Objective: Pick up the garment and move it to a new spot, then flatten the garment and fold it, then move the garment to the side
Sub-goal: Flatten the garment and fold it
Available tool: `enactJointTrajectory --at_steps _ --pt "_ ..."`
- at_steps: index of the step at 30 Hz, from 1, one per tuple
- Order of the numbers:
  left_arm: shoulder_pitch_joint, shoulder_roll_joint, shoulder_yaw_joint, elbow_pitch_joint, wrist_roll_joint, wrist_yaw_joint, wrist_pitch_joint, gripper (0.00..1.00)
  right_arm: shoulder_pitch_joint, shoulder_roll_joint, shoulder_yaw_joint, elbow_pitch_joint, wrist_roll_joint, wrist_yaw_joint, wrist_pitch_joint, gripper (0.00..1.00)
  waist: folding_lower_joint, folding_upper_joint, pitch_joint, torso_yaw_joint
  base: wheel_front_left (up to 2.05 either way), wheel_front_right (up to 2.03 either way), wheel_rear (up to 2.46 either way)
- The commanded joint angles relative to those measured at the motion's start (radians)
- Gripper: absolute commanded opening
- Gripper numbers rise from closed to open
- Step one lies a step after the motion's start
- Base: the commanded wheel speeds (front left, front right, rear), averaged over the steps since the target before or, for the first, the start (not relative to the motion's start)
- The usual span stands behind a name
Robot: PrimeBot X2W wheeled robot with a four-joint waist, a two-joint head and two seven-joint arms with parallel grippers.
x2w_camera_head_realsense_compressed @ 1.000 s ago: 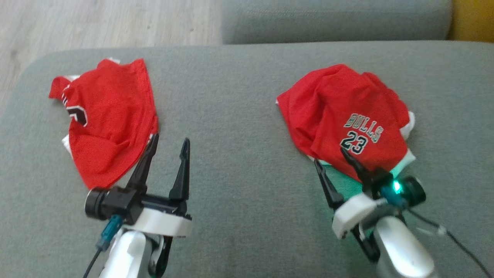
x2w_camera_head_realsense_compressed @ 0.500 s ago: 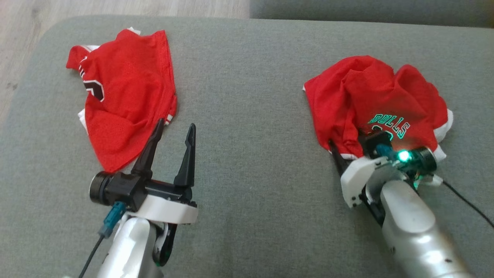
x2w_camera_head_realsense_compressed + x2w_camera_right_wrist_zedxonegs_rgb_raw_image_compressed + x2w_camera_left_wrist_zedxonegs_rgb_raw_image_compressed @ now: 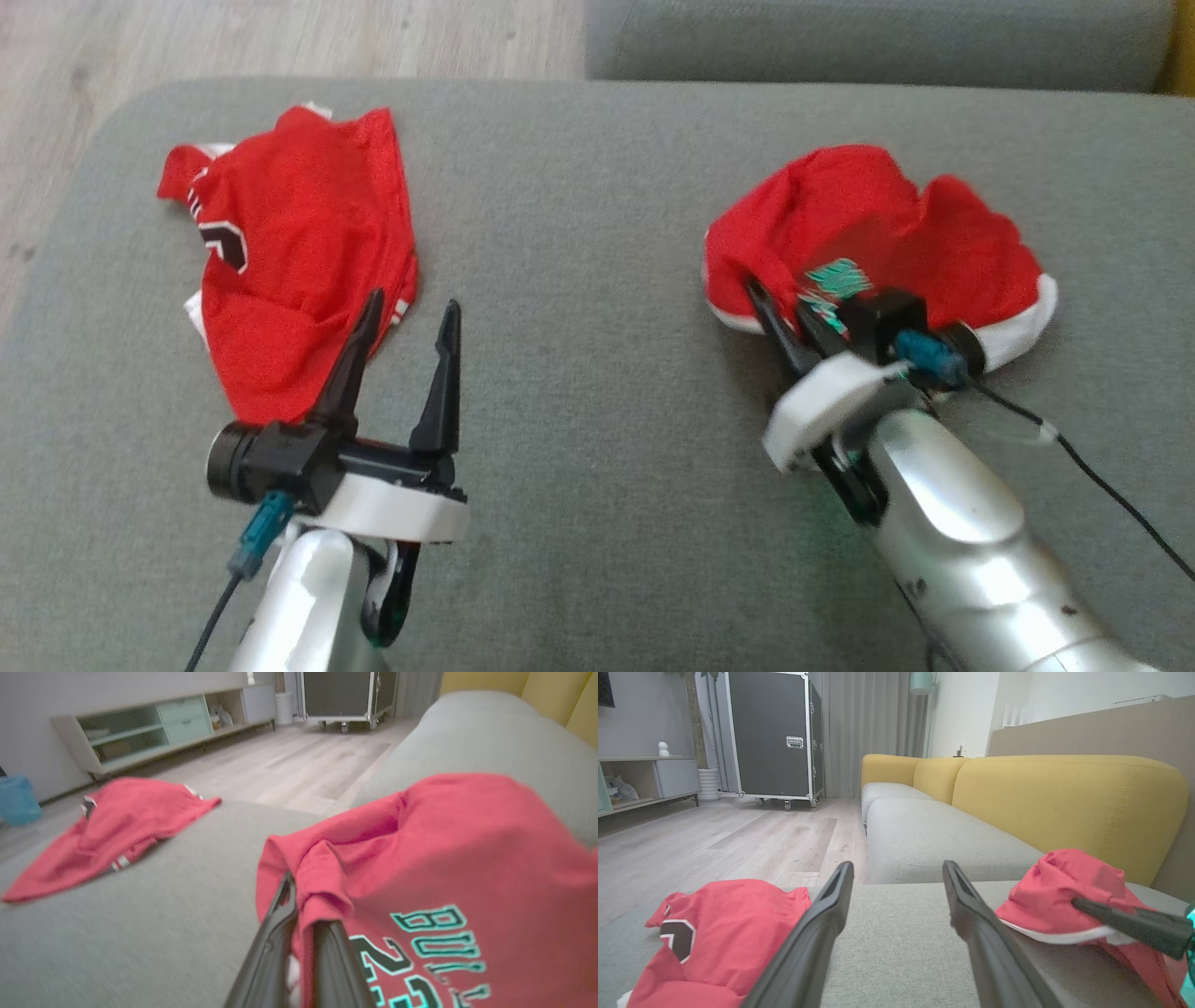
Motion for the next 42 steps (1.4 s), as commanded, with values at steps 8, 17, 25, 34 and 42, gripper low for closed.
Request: enactJointTrajectory --at_steps 8,17,25,34,42 --pt "0.027 0.003 0.064 -0.038 0.006 0.004 -0.005 1.0 -0.131 0.011 0.124 -0.326 0.348 -0.001 -0.044 0.0 0.0 0.0 -0.07 -0.045 0.0 0.0 0.0" --pt "0.043 0.003 0.084 -0.06 0.002 0.006 -0.005 1.0 -0.11 -0.024 -0.197 -0.301 0.454 -0.001 -0.015 0.0 0.0 0.0 -0.065 -0.079 0.0 0.0 0.0" --pt "0.018 0.003 0.064 -0.058 -0.004 0.005 -0.005 1.0 -0.052 -0.127 -0.51 -0.002 0.273 -0.001 0.044 1.0 0.0 0.0 -0.027 -0.107 0.0 0.0 0.0" --pt "-0.002 0.003 0.067 -0.053 0.005 0.004 -0.005 1.0 -0.093 -0.083 -0.647 0.05 0.032 -0.001 -0.017 1.0 0.0 0.0 -0.016 -0.149 0.0 0.0 0.0" --pt "0.0 0.003 0.073 -0.065 0.005 0.003 -0.005 1.0 0.014 -0.004 -0.476 -0.295 -0.092 -0.001 -0.049 1.0 0.0 0.0 -0.027 -0.185 0.0 0.0 0.0"
